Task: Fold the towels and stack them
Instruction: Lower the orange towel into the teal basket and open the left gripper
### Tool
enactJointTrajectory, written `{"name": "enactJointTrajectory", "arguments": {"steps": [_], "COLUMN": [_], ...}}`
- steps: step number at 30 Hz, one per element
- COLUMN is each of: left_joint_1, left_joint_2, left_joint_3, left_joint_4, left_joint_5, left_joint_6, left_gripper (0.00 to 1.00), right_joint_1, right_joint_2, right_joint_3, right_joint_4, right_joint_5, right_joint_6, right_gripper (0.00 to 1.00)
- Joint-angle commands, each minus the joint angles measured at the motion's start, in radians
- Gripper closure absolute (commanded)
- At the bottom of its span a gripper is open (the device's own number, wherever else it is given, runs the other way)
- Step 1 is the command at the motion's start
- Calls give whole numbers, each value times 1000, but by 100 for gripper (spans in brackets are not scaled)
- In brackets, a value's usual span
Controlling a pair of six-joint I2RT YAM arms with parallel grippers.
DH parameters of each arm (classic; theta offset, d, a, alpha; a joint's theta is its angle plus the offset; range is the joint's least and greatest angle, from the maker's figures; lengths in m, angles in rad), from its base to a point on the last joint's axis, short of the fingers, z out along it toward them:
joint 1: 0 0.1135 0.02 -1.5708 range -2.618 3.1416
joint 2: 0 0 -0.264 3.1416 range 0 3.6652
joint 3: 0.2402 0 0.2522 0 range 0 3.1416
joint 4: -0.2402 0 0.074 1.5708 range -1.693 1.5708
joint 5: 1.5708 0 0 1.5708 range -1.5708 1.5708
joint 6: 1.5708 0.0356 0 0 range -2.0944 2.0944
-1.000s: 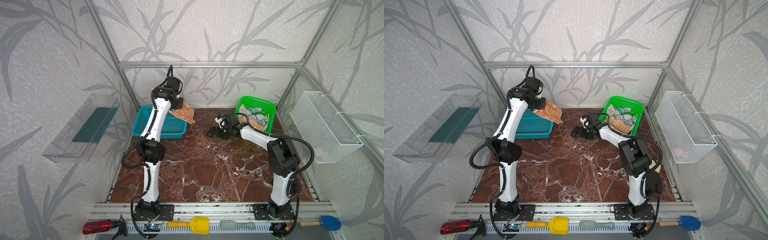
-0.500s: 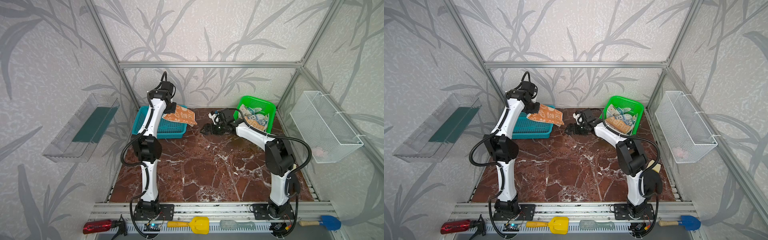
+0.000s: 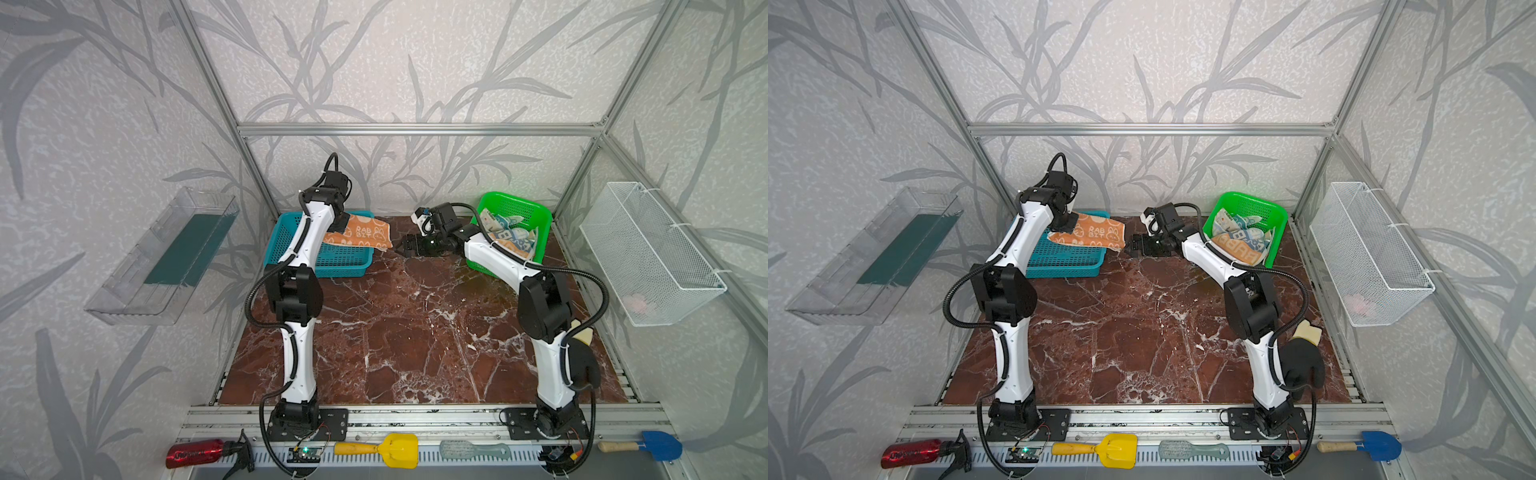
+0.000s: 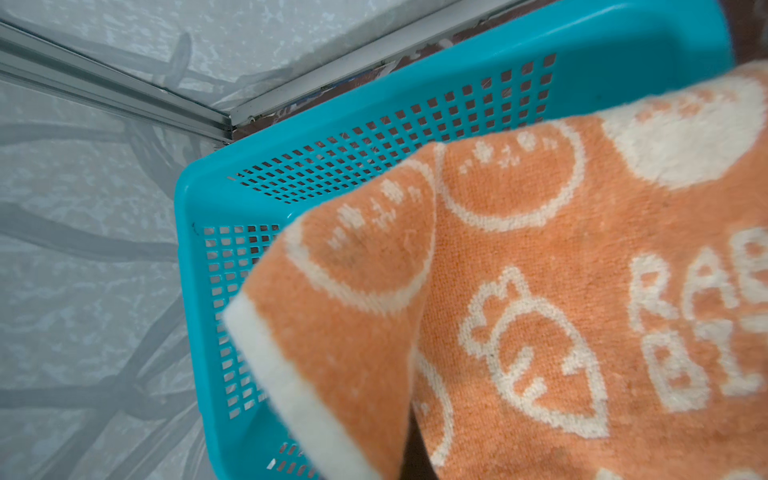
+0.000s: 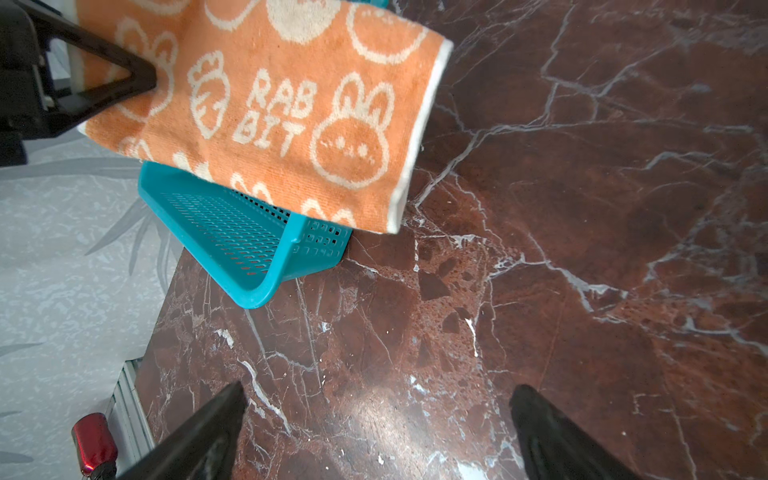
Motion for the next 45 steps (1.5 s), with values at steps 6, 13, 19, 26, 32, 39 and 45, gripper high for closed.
{"name": "enactJointTrajectory", "arguments": {"steps": [6, 13, 19, 26, 32, 39, 45], "left_joint_1": [21, 34, 36, 48, 51, 62, 66], "left_joint_2": [1, 30, 56, 82, 91, 96, 125], "left_joint_3": [-117, -165, -165, -170, -167, -189, -184], "left_joint_4": [111, 178, 200, 211, 217, 238, 244], "left_joint_5": [-70, -81, -100, -103, -139, -159, -216], "left_joint_6": [143, 185, 196, 209, 217, 219, 199], "left_gripper": [100, 100, 100, 100, 100, 100, 100], "right_joint_1": [16, 16, 16, 14, 14, 14, 15], "right_joint_2": [35, 13, 3, -6, -20, -35, -54], "right_joint_3": [43, 17, -12, -34, -46, -59, -81], "right_joint_4": [-30, -25, -8, -1, 1, 9, 17], "right_joint_5": [-4, -2, -4, -4, -1, -6, -6], "right_joint_6": [-1, -5, 1, 3, 0, 5, 6], "right_gripper": [1, 1, 1, 1, 1, 1, 1]}}
